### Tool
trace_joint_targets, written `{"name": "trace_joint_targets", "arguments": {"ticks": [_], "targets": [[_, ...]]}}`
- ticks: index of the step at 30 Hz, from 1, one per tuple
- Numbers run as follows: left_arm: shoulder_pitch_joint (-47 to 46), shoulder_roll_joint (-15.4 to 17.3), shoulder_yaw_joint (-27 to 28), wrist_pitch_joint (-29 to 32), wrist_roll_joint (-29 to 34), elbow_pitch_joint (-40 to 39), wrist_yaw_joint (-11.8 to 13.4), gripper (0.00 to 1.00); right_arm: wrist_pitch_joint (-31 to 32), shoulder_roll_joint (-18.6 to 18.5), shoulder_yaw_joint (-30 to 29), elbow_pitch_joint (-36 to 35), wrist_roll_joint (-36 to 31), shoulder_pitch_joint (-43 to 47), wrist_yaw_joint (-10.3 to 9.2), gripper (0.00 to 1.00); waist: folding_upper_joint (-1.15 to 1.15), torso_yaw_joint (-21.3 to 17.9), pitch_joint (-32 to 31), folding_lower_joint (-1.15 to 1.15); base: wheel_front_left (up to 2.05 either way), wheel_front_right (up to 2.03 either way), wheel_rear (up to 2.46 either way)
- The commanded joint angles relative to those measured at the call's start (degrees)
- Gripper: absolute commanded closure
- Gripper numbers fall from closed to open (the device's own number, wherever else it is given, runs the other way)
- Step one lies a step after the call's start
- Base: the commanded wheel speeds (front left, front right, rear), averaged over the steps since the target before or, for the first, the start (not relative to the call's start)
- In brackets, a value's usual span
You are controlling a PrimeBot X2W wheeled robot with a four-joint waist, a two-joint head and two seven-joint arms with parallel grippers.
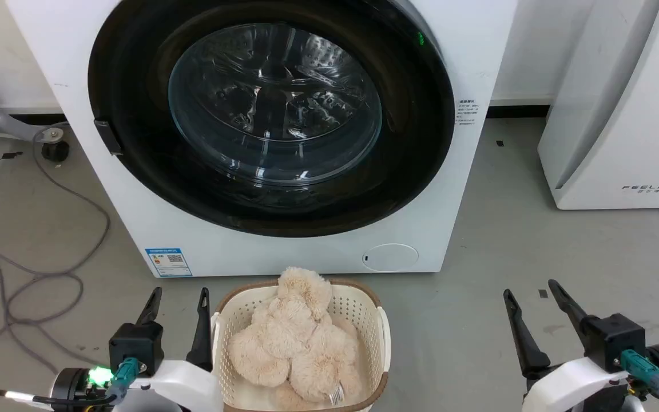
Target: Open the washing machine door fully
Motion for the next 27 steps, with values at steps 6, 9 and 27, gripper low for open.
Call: {"name": "trace_joint_targets", "arguments": {"ticks": [6, 9, 27], "targets": [[-0.44, 0.01, -0.60, -1.19, -0.89, 1.14, -0.40, 0.00, -0.79, 0.01, -0.60, 1.00, 0.86, 0.18, 0.00, 0.00, 0.00, -0.03, -0.05, 0.00, 0.00, 0.00, 0.00], [-0.60, 0.01, -0.83, -1.55, -1.16, 1.55, -0.48, 0.00, -1.08, 0.01, -0.80, 1.38, 1.17, 0.21, 0.00, 0.53, 0.00, -0.02, -0.07, 0.00, 0.00, 0.00, 0.00], [-1.36, 0.01, -1.83, -3.72, -2.59, 2.82, -1.07, 0.00, -3.62, 0.02, -1.74, 2.12, 9.15, -0.25, 0.01, 1.00, 0.00, 0.15, -0.09, 0.00, 0.00, 0.00, 0.00]]}}
